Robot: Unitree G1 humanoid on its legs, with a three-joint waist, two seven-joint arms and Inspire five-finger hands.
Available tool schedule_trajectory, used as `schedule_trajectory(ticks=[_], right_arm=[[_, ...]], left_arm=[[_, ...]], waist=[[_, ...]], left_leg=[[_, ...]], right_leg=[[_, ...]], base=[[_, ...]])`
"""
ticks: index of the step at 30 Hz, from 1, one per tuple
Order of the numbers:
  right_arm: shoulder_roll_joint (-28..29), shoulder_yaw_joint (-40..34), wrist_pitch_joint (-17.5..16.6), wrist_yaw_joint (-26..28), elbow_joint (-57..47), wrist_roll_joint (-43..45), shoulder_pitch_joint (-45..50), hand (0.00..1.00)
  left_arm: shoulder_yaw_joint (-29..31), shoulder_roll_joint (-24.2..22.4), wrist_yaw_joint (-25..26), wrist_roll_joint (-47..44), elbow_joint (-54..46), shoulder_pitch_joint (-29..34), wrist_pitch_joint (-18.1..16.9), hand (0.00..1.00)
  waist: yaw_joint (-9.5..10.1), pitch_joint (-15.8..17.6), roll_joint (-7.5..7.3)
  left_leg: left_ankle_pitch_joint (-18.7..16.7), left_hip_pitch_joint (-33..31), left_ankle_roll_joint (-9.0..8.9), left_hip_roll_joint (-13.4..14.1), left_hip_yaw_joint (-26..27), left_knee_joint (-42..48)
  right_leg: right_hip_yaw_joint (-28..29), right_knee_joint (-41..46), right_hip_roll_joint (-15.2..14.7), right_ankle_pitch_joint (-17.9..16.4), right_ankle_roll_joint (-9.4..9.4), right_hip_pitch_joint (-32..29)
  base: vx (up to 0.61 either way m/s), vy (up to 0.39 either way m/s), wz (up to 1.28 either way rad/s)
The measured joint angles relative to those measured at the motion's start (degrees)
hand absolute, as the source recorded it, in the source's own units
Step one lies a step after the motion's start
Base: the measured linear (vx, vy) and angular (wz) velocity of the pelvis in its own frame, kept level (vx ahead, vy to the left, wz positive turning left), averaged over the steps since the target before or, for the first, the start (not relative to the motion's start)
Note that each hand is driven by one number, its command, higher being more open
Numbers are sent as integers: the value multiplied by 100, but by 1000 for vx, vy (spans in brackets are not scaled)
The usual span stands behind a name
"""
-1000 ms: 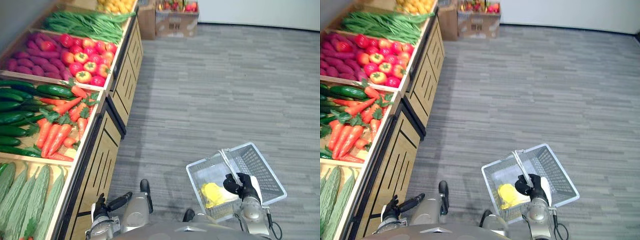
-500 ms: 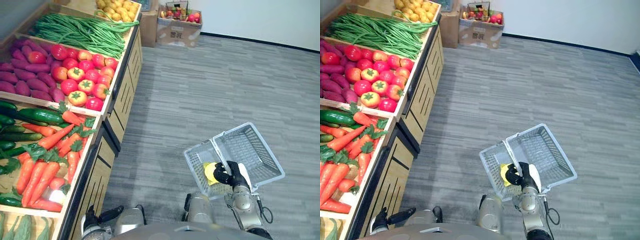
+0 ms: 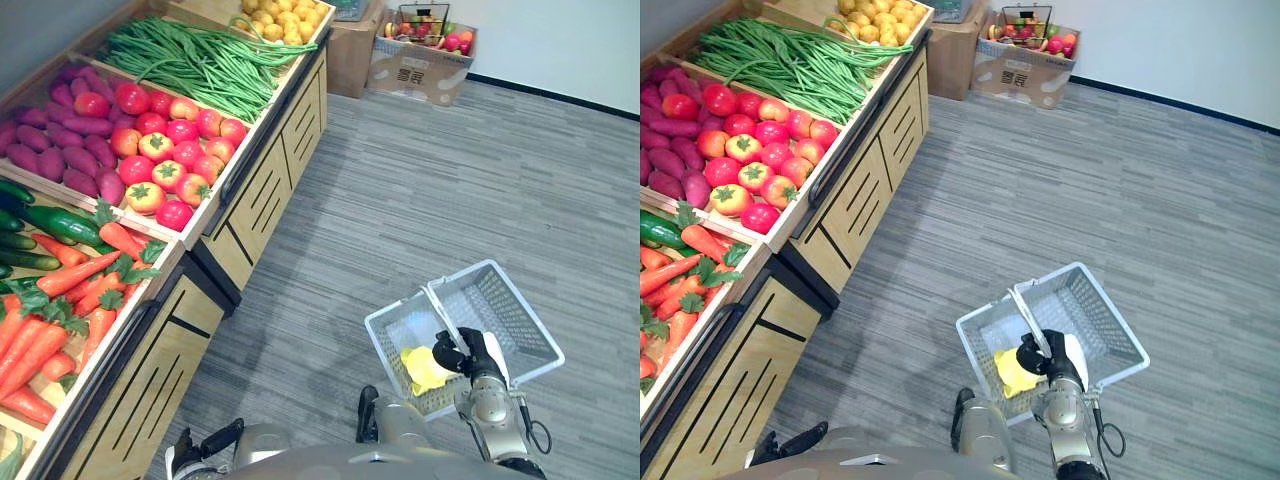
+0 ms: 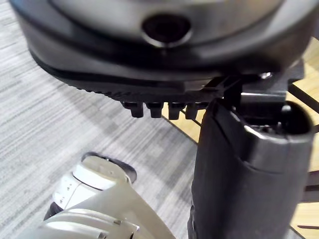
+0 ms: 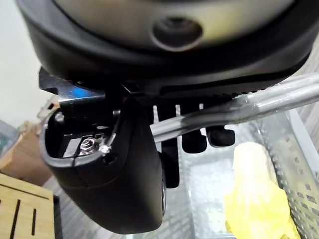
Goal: Pick vegetable in the basket
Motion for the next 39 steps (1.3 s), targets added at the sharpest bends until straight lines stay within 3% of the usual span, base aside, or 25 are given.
schedule_trajectory(ticks=[3,4,6,7,9,11,15,18,20,23,24,25,26,27,29,31,33,34,35,36,37,38,39], right_arm=[[20,-173,41,0,105,22,286,0],[25,-283,97,-3,105,59,380,0],[15,-568,118,-25,105,64,463,0],[12,-695,133,-31,104,135,441,0],[16,-794,129,-78,95,227,436,0],[197,-756,101,-111,41,228,341,0],[246,-757,96,-126,17,227,207,0],[247,-765,96,-126,34,232,118,0],[240,-921,93,-137,148,245,-9,0],[175,-1191,101,-144,377,278,-113,0],[175,-1251,113,-162,442,296,-115,0],[176,-1341,122,-191,579,405,-154,0],[202,-1473,148,-255,743,679,-185,0],[239,-1564,154,-290,820,798,-217,0],[244,-1803,178,-403,885,1088,-272,0],[189,-1863,176,-428,938,1088,-263,0],[156,-1991,179,-429,1119,1100,-268,0],[157,-2025,179,-429,1177,1114,-273,0],[167,-2077,180,-428,1293,1120,-260,0],[204,-2160,178,-428,1389,1135,-235,0],[238,-2357,192,-425,1581,1200,-183,0],[220,-2457,227,-422,1735,1251,-247,0],[72,-2653,211,-548,1830,1322,-374,0]], left_arm=[[-184,47,11,-11,-108,-120,-2,100],[-286,79,11,-15,-118,-124,-43,100],[-429,103,32,-17,-113,-168,-53,100],[-495,114,57,-13,-113,-171,-59,100],[-543,115,89,4,-93,-174,7,100],[-577,260,134,3,-83,-194,58,100],[-591,304,133,28,-30,-205,132,100],[-533,294,134,30,20,-204,170,100],[-400,251,159,29,139,-200,189,100],[-411,195,168,28,151,-137,196,100],[-409,217,168,27,127,-86,192,100],[-408,262,165,17,124,-65,191,100],[-411,306,163,-2,66,-45,190,100],[-413,309,166,-7,43,-28,187,100],[-359,374,190,-19,-41,8,176,100],[-327,363,191,-28,-73,2,175,100],[-167,313,198,-29,-101,-124,151,100],[-157,308,202,-34,-98,-142,156,100],[-155,313,202,-34,-96,-146,155,100],[-116,333,200,-33,-91,-140,153,100],[25,372,197,-22,-45,-160,146,100],[75,332,194,-30,-1,-198,145,100],[146,101,192,-34,140,-250,145,100]], waist=[[0,28,-63],[5,78,-154],[-19,51,-89],[-13,54,-85],[5,52,-39],[106,50,-233],[167,70,-309],[172,64,-302],[171,63,-314],[167,40,-353],[164,25,-433],[138,14,-478],[41,-4,-427],[-2,8,-416],[-1,3,-477],[-13,4,-473],[-50,11,-477],[-58,10,-484],[-92,-11,-536],[-148,-70,-650],[-171,-134,-703],[-120,-163,-619],[-116,-169,-322]], left_leg=[[570,-546,-29,-46,114,681],[599,-601,59,-11,430,692],[396,-795,134,-49,1080,506],[408,-899,225,-192,1542,156],[816,-956,570,-372,2257,-555],[997,-845,690,-597,2486,-971],[697,-862,942,-840,2568,-679],[427,-895,1000,-925,2654,-445],[-72,-946,1033,-945,2724,1],[-269,-684,1096,-1086,2669,-54],[-268,-559,1118,-1167,2596,-82],[-300,-366,1149,-1223,2390,-109],[-297,-185,1165,-1183,2133,-179],[-294,-100,1170,-1154,2022,-240],[-283,205,1151,-1022,1690,-459],[-245,335,1085,-969,1507,-609],[-186,354,914,-807,1134,-732],[-191,346,866,-778,1049,-732],[-209,336,698,-736,919,-719],[-240,344,511,-723,794,-719],[-389,382,199,-673,655,-788],[-391,399,96,-551,628,-818],[-261,341,-31,-202,653,-901]], right_leg=[[-691,-396,-198,-17,-32,628],[-977,-596,-282,-13,-35,907],[-1419,-793,-369,-10,-29,1125],[-1640,-881,-443,21,22,1172],[-1864,-955,-467,64,109,1188],[-1889,-1219,-584,198,340,1236],[-1889,-1523,-806,401,585,1459],[-1827,-1494,-955,412,645,1461],[-1744,-1014,-1183,227,782,1366],[-1532,443,-1657,239,788,952],[-1253,1166,-1864,368,750,682],[-666,2119,-1966,1001,751,306],[-179,2823,-1890,1665,908,-53],[-18,3077,-1799,1521,913,-198],[25,3087,-1509,489,800,-579],[-33,2486,-1372,232,755,-591],[551,704,-948,204,722,-588],[836,288,-862,241,729,-576],[1417,-436,-757,443,827,-471],[1733,-697,-724,915,768,-395],[1821,-632,-788,856,1127,-258],[1779,-664,-697,608,1094,-208],[1503,-689,-428,587,976,-188]], base=[[142,-118,123],[104,-90,136],[62,-34,128],[6,93,99],[4,113,62],[66,154,20],[87,180,5],[109,188,-12],[120,178,-15],[162,170,14],[183,95,43],[329,102,84],[350,74,97],[357,25,99],[277,-64,83],[215,-123,66],[291,-281,91],[261,-324,94],[275,-392,92],[294,-466,130],[297,-474,99],[256,-457,74],[201,-355,35]])
